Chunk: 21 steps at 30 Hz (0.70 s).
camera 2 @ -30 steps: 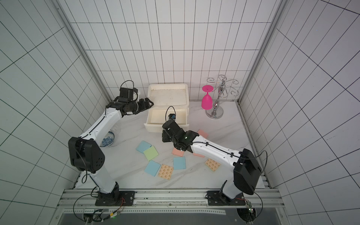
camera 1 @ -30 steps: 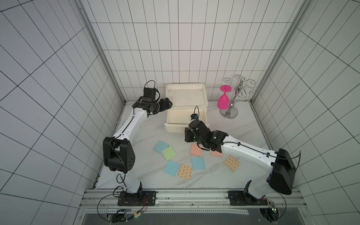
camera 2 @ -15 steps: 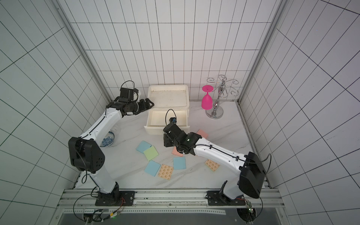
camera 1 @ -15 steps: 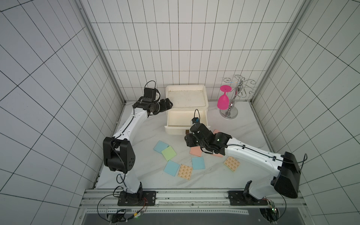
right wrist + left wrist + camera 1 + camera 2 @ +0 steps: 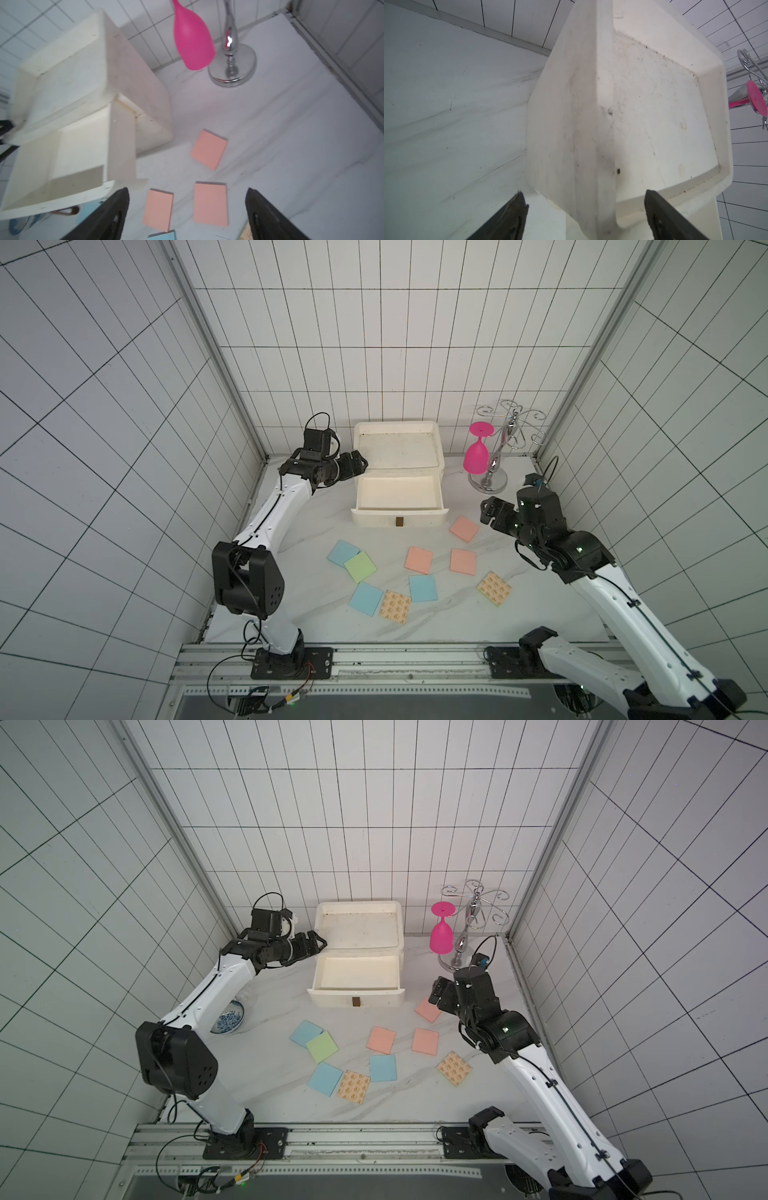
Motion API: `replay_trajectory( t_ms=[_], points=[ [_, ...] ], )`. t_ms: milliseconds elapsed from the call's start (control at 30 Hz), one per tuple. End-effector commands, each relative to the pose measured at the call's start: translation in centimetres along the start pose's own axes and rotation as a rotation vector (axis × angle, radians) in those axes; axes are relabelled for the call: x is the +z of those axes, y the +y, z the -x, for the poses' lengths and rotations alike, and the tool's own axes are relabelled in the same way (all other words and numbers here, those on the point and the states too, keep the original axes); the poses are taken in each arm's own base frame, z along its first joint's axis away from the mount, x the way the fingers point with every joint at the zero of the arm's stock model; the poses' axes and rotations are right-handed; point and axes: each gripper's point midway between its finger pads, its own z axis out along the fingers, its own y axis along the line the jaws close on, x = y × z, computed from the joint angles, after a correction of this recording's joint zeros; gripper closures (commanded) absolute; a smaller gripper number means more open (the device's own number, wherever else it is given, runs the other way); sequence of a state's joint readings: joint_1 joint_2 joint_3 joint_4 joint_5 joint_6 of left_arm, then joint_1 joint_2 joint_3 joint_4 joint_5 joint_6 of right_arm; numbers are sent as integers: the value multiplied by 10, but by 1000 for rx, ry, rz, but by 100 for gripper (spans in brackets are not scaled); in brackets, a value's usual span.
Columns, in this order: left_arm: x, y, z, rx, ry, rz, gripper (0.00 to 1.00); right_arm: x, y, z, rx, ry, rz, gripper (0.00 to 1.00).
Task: Please put the sticky notes in the drawer by color
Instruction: Pick up the sticky notes from the center of the board.
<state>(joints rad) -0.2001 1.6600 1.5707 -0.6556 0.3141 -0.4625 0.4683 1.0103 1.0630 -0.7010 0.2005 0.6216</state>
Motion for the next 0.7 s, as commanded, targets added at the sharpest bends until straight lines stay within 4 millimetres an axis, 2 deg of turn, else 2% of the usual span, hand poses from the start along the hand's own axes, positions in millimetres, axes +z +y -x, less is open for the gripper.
replay_trajectory(
  t_ms=[0, 167, 367, 500, 667],
  points=[
    [-28, -13, 12, 31, -95, -18, 7, 46, -39, -46, 6, 190, -159, 7],
    [-52, -10, 9, -12, -135, -38, 1, 104, -36, -49, 46, 205, -235, 6],
    [-79, 23, -11, -68, -134, 4, 1, 164, -17, -67, 110, 285, -220, 5],
    [-81, 44, -38, -69, -98, 41, 1, 188, -7, -70, 110, 301, -220, 5],
    [-79, 56, -61, -69, -59, 61, 1, 205, 6, -72, 99, 311, -221, 5]
  ],
)
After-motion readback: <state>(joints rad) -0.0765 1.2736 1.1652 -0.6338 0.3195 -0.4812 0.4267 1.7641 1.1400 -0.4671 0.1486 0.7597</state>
